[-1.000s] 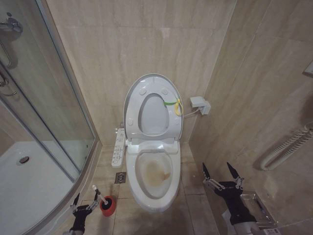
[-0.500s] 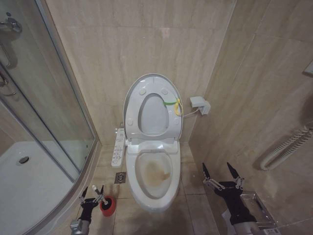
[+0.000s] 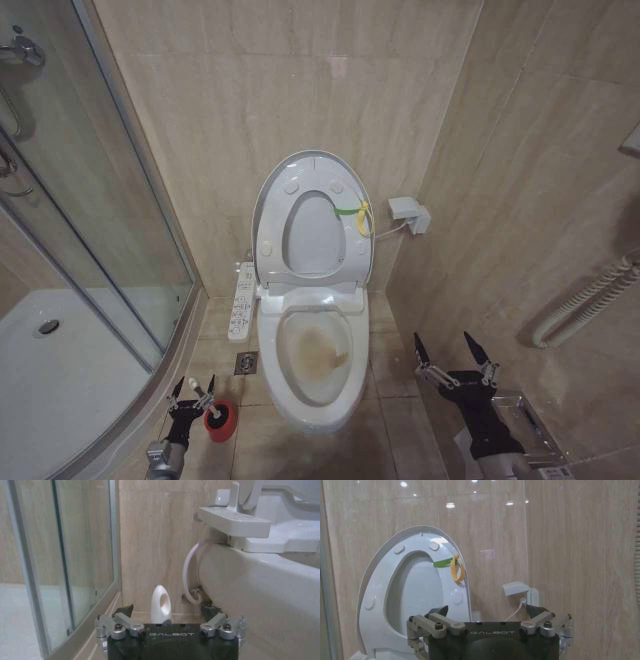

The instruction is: Open the toilet lid, clean the toilet bowl with a toilet brush, close the toilet lid, and flush.

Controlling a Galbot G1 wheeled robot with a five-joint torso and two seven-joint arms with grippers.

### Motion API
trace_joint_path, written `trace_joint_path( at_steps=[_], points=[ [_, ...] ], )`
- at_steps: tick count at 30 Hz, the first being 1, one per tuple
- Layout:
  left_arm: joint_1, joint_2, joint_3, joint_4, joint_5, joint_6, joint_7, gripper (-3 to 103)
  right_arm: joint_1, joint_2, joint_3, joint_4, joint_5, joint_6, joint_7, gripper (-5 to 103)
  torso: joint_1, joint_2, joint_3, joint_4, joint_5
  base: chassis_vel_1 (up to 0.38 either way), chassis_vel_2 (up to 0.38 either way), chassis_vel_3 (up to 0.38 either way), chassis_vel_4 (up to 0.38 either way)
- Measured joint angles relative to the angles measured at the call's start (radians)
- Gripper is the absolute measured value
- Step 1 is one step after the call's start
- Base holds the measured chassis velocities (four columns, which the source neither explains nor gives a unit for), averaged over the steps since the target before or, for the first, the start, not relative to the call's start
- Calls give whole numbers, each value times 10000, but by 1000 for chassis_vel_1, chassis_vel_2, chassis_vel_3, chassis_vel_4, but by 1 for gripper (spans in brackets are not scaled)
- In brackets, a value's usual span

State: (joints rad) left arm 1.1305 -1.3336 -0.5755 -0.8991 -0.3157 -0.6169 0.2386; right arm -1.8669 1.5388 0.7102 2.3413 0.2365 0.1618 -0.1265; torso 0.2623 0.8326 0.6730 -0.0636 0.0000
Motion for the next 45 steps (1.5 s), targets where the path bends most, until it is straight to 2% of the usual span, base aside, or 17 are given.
trace_joint_path(
  at_steps=[1,7,8,15,16,22,23,34,41,45],
  points=[
    [19,-12,-13,0,-1,-4,0,92,0,0,0,0,0,0,0,100,0,0,0,0,0,0,0,0,0],
    [-1,-9,-62,45,-4,-72,4,92,0,0,0,0,0,0,0,100,0,0,0,0,-1,0,0,0,0],
    [-16,-2,-69,58,-4,-79,6,72,0,0,0,1,0,0,0,100,0,0,0,-1,0,0,0,0,0],
    [-71,46,-109,183,-4,-142,43,72,0,0,0,1,0,0,0,100,0,0,0,-1,0,0,0,0,0],
    [-52,39,-117,183,-4,-153,49,45,0,0,0,0,0,0,0,100,0,0,0,-1,0,0,0,0,0],
    [73,-78,-156,146,-1,-224,97,45,0,0,0,1,0,0,0,100,0,0,0,0,0,0,0,0,0],
    [87,-98,-171,145,0,-238,116,24,0,0,0,0,0,0,0,100,0,0,0,-1,0,0,0,0,0],
    [227,-204,-329,-7,-150,-355,462,24,0,0,0,0,0,0,0,100,0,0,0,-1,-1,0,0,0,0],
    [1104,-283,-644,-1115,-125,-692,580,24,0,0,0,0,0,0,0,100,0,0,0,-1,-1,0,0,0,0],
    [1938,-262,-858,-2246,-52,-907,616,24,0,0,0,1,0,0,0,100,0,0,0,-2,-1,0,0,0,0]
  ],
)
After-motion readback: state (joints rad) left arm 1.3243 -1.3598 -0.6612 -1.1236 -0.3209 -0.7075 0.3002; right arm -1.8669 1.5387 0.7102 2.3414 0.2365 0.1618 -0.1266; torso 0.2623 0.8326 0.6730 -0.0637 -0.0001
